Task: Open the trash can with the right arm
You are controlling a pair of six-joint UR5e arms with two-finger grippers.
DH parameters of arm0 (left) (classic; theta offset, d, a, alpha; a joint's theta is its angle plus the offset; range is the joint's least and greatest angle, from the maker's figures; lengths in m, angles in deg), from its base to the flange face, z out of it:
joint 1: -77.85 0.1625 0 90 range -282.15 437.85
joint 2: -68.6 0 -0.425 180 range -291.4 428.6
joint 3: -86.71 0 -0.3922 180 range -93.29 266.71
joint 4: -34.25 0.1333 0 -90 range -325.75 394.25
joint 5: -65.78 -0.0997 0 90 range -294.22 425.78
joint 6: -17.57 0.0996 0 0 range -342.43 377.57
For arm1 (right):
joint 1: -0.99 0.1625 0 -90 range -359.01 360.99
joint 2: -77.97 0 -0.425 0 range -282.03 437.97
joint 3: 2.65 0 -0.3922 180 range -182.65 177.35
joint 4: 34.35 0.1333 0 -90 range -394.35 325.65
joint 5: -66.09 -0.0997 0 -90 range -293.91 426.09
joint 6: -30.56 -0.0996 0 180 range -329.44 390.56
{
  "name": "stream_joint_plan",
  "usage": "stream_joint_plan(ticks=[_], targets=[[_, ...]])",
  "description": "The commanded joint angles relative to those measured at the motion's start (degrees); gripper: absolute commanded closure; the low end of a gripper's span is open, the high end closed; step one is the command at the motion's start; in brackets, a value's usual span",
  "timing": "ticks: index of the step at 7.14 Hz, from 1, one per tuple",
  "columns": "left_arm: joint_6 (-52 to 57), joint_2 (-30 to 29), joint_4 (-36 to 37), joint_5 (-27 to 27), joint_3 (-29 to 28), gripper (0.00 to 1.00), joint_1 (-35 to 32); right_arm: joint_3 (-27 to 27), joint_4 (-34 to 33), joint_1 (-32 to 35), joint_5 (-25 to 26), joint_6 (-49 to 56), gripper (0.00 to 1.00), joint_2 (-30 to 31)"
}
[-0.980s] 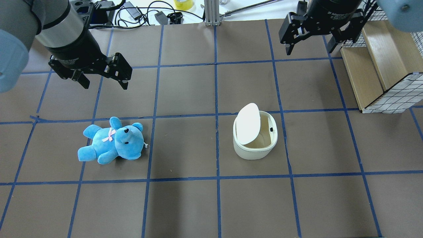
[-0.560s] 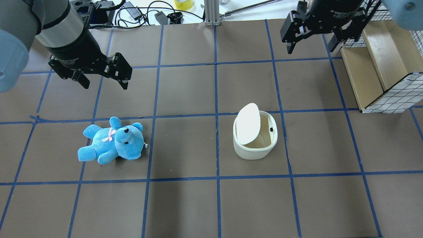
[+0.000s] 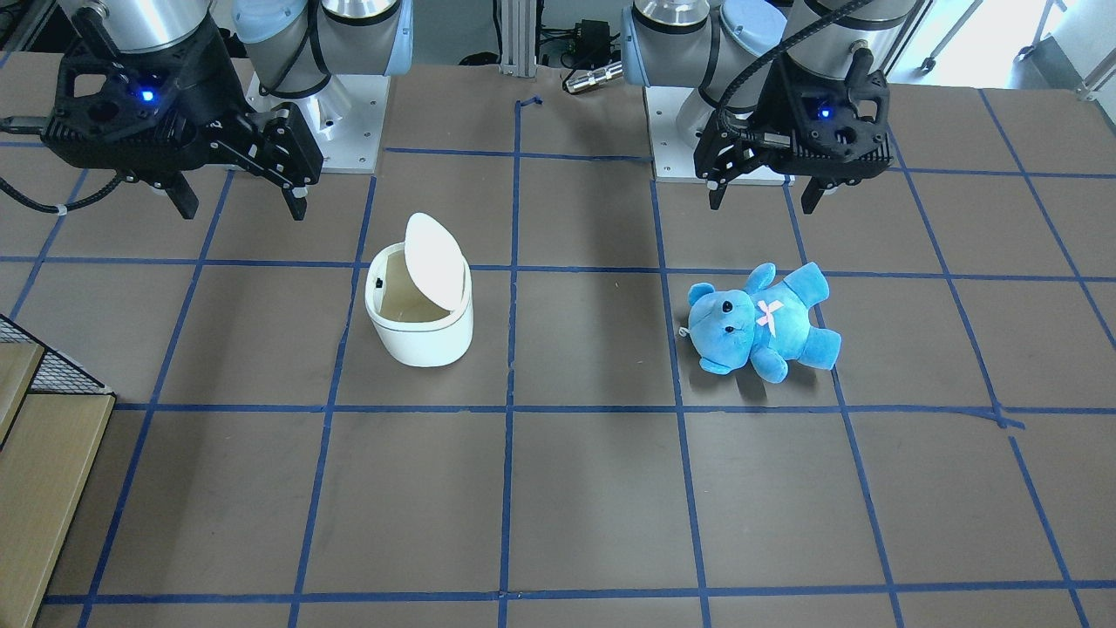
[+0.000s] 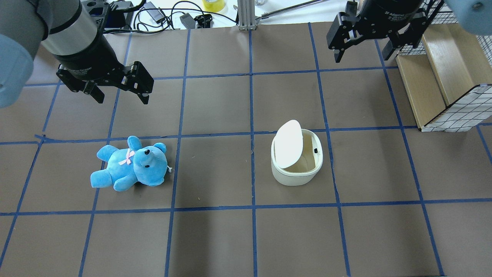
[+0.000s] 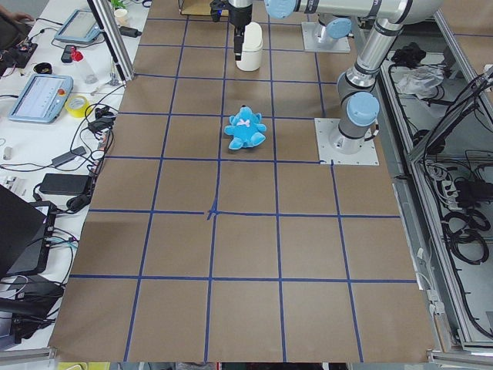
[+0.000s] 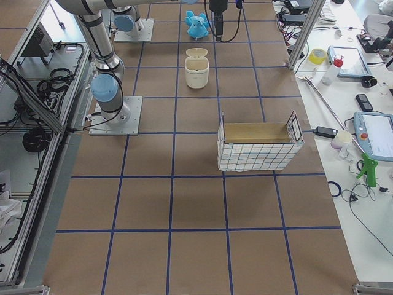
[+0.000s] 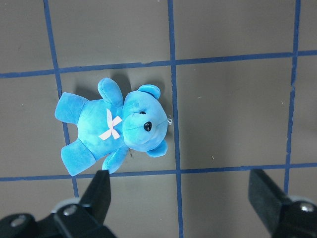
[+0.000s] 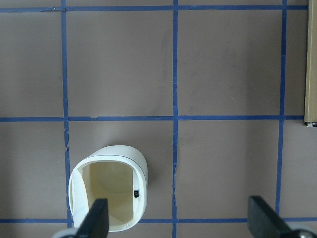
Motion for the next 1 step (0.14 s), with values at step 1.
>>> stream_joint_plan(ticks=[1], targets=[[0.0,0.0,0.1,0.0,0.0,0.0,0.0,0.1,0.3,0.1,0.1,0.0,0.0,0.0]])
